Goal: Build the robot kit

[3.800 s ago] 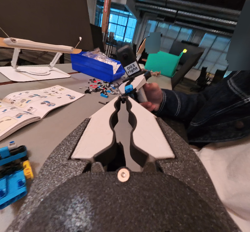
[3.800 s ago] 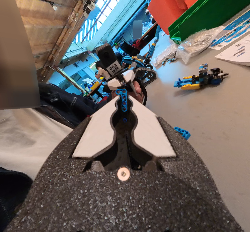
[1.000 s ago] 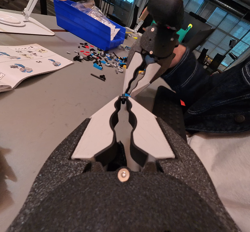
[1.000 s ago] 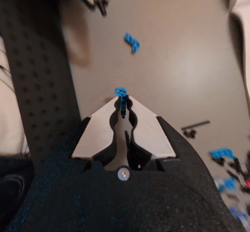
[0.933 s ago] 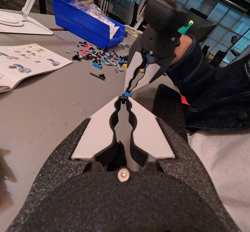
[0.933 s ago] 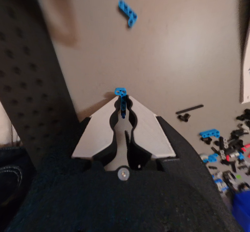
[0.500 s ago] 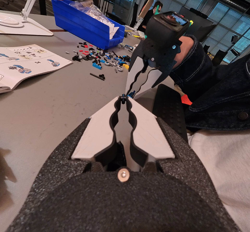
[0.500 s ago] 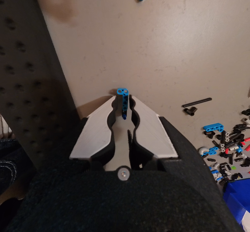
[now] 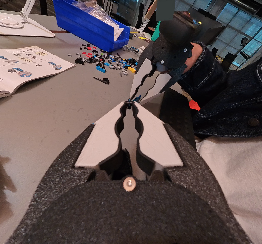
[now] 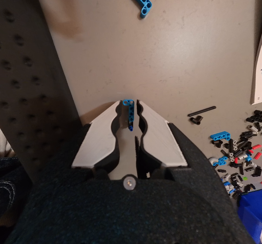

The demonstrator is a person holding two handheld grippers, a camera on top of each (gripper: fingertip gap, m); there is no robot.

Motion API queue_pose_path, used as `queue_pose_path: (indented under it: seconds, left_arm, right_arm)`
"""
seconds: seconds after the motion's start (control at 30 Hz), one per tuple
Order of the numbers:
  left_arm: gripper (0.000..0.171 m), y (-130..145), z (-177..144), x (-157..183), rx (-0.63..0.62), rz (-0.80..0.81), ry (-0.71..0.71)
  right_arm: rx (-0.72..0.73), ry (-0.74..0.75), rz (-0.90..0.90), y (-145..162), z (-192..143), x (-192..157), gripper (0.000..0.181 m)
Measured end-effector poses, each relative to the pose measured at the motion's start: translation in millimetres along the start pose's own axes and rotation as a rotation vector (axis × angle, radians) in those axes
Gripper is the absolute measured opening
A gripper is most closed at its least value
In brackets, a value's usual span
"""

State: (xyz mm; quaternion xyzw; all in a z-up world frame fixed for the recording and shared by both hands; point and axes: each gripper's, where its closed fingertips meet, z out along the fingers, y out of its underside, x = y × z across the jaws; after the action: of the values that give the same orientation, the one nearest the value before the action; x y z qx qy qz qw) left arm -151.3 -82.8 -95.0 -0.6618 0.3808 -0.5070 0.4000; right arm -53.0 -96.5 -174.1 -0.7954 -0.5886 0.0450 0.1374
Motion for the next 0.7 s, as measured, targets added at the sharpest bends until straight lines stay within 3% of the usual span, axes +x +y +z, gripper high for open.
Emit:
queue_pose_path:
  seconds: [0.2, 0.4, 0.5, 0.7]
  left_arm:
    - [0.007, 0, 0, 0, -0.002, 0.001, 0.002]
    - [0.007, 0, 0, 2, -0.003, 0.009, 0.005]
    - [0.007, 0, 0, 2, -0.003, 0.01, 0.005]
    - [0.007, 1, 1, 2, -0.003, 0.013, 0.008]
  right_arm:
    - [0.011, 0.005, -0.083, 0, -7, -3, 0.02]
    - [0.041, 0.011, -0.544, -8, -22, 0, 0.023]
    - [0.056, -0.052, -0.682, -11, -21, -6, 0.03]
    - [-0.002, -0.085, -0.762, 2, -3, 3, 0.033]
